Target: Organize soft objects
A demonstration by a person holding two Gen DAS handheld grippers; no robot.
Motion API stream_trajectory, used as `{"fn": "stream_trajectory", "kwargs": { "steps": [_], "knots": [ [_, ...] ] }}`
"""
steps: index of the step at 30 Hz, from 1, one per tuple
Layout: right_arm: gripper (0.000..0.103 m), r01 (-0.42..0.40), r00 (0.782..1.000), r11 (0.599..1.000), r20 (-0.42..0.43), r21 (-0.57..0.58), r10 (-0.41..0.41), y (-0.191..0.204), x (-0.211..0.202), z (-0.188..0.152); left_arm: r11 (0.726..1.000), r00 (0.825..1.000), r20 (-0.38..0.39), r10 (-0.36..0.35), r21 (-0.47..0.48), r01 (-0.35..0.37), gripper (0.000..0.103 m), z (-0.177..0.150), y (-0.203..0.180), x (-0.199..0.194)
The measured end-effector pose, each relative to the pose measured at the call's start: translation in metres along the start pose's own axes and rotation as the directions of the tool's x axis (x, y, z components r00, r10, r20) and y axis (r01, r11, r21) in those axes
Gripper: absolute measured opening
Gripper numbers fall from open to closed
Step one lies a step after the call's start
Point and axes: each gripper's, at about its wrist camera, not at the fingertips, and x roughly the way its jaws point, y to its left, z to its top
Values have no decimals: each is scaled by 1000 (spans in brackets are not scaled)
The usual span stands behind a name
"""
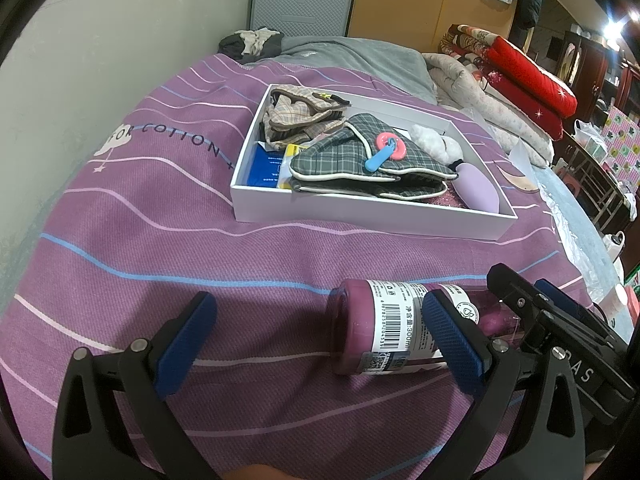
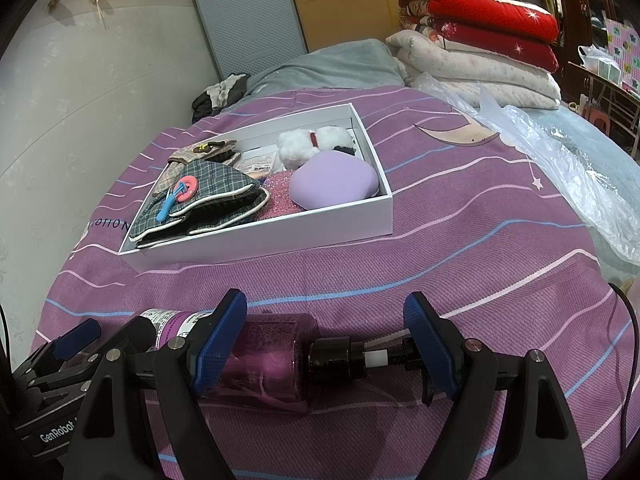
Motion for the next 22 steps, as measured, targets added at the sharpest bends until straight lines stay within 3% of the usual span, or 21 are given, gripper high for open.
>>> {"fn": "stream_trajectory", "kwargs": {
  "steps": [22],
  "knots": [
    [81,-1,1000,1000,1,-1,1,0,1,-1,1000,1000,9,17,-3,-17,103,-1,2,-1]
  ]
}}
